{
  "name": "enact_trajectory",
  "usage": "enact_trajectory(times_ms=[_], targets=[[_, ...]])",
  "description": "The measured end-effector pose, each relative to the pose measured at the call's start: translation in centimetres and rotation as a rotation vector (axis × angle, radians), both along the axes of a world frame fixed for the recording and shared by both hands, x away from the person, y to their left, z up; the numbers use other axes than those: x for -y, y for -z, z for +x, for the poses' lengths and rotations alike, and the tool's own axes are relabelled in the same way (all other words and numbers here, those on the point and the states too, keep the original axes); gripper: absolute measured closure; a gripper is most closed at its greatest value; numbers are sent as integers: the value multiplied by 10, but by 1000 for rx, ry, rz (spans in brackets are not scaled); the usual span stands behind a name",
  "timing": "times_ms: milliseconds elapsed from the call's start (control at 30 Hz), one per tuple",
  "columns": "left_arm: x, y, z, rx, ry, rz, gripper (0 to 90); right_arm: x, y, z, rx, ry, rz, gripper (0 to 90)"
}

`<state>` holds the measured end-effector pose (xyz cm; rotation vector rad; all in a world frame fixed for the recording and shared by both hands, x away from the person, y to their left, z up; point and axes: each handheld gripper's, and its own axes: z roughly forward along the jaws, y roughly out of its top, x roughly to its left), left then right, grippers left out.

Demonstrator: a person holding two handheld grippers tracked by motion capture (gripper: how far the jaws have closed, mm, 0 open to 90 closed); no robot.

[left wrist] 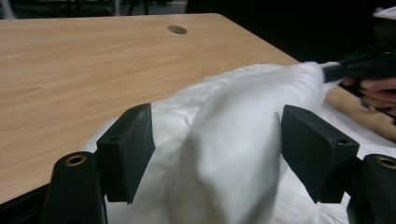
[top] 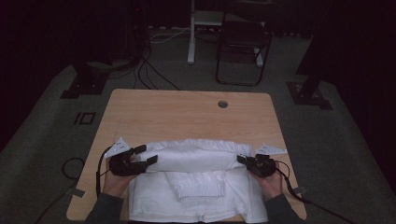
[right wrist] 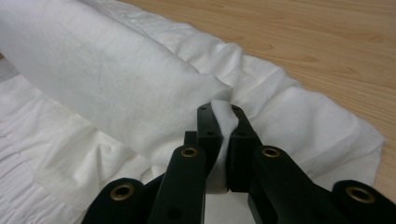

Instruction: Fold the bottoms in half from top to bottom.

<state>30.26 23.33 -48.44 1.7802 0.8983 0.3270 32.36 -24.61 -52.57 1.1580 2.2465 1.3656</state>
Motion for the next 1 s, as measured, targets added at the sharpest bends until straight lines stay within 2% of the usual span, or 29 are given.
enact_trajectory(times_ms=[67, 167, 233, 267, 333, 367, 400, 433, 533, 667, 733, 833, 933, 967, 1000], targets=[[3, 2, 1, -23, 4, 31, 274, 1, -1, -3, 7, -5, 5, 861], [5, 10, -3, -83, 72, 73, 621, 1, 0, -6, 3, -11, 7, 859], [8, 17, -9, -99, 96, 116, 760, 1, 2, -9, -3, -19, 2, 859], [8, 21, -11, -109, 110, 129, 784, 0, 3, -10, -5, -23, 1, 860], [8, 25, -13, -118, 117, 137, 803, -1, 5, -13, -16, -26, -5, 860], [9, 31, -15, -136, 119, 146, 803, -1, 5, -13, -16, -26, -5, 860], [9, 42, -15, -165, 120, 166, 807, -1, 8, -14, -30, -31, -12, 860], [10, 48, -14, -179, 117, 175, 808, -3, 13, -16, -60, -36, -25, 860], [16, 60, -8, -205, 90, 203, 806, -7, 23, -16, -107, -44, -50, 861], [31, 61, 1, -176, 44, 287, 800, -14, 34, -8, -149, -30, -96, 862], [39, 59, 7, -152, 14, 332, 798, -15, 35, -4, -151, -19, -98, 861], [46, 60, 19, -145, -23, 337, 798, -14, 34, 5, -135, 11, -118, 861], [49, 61, 32, -149, -47, 317, 798, -13, 34, 16, -127, 42, -126, 861], [49, 61, 32, -149, -47, 317, 798, -13, 34, 20, -123, 52, -128, 861], [50, 62, 40, -153, -64, 299, 798, -13, 34, 25, -117, 56, -132, 861]])
